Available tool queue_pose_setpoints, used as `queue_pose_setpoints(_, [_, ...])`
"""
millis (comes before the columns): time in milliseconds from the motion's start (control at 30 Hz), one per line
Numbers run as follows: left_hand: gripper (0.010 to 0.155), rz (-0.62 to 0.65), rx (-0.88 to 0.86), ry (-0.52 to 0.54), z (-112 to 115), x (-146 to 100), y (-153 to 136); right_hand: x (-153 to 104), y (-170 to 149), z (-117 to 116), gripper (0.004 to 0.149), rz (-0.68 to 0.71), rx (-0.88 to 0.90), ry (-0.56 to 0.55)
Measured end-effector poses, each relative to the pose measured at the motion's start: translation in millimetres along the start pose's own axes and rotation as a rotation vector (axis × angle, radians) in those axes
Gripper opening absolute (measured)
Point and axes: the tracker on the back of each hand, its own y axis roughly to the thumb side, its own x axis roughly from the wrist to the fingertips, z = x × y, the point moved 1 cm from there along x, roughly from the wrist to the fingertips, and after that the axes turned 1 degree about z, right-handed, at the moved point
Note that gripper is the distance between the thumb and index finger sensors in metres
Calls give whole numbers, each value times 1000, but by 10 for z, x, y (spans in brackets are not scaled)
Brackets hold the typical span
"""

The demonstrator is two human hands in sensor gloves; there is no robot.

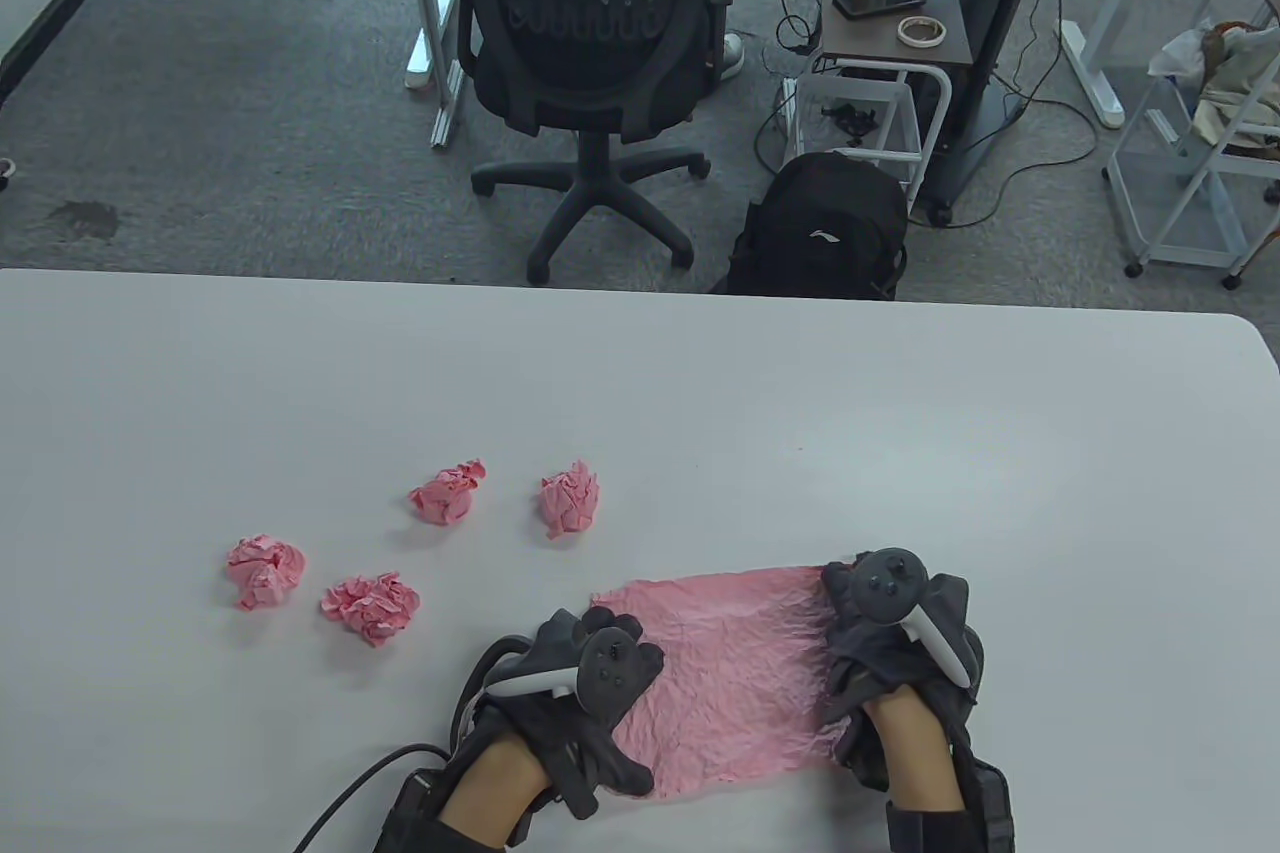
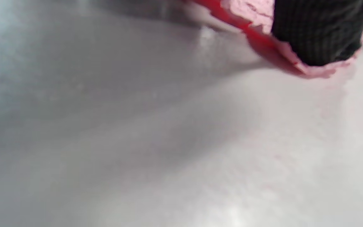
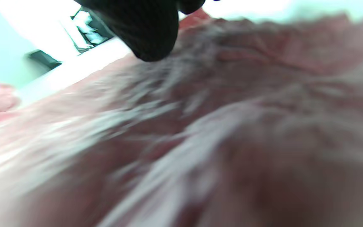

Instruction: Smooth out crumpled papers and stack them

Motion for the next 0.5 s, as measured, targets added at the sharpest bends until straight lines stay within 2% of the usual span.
queue_pose_setpoints(67, [111, -10, -12, 24, -25, 41, -26, -139, 356, -89, 62, 192, -24, 12])
queue_pose_setpoints(133, [110, -17, -23, 40, -37, 66, -56, -256, 733, -367, 63, 356, -60, 188])
queue_pose_setpoints(167, [110, -17, -25, 45, -38, 67, -63, -276, 794, -427, 64, 371, -83, 224])
queue_pose_setpoints(200, [110, -18, -31, 49, -35, 65, -70, -294, 888, -563, 65, 368, -154, 305])
queue_pose_setpoints(233, [110, -17, -32, 51, -33, 65, -71, -277, 883, -642, 67, 317, -228, 359])
queue_pose_setpoints(267, [110, -19, -32, 53, -31, 64, -73, -266, 838, -590, 69, 301, -231, 379])
queue_pose_setpoints(300, [110, -19, -35, 52, -35, 62, -68, -222, 754, -546, 69, 303, -161, 322])
queue_pose_setpoints(333, [110, -21, -36, 50, -35, 62, -67, -187, 615, -483, 70, 218, -114, 278])
queue_pose_setpoints(367, [110, -22, -37, 48, -35, 61, -65, -166, 447, -408, 70, 154, -47, 291])
queue_pose_setpoints(500, [109, -20, -39, 48, -34, 59, -62, -165, -136, -142, 73, -55, 30, 224])
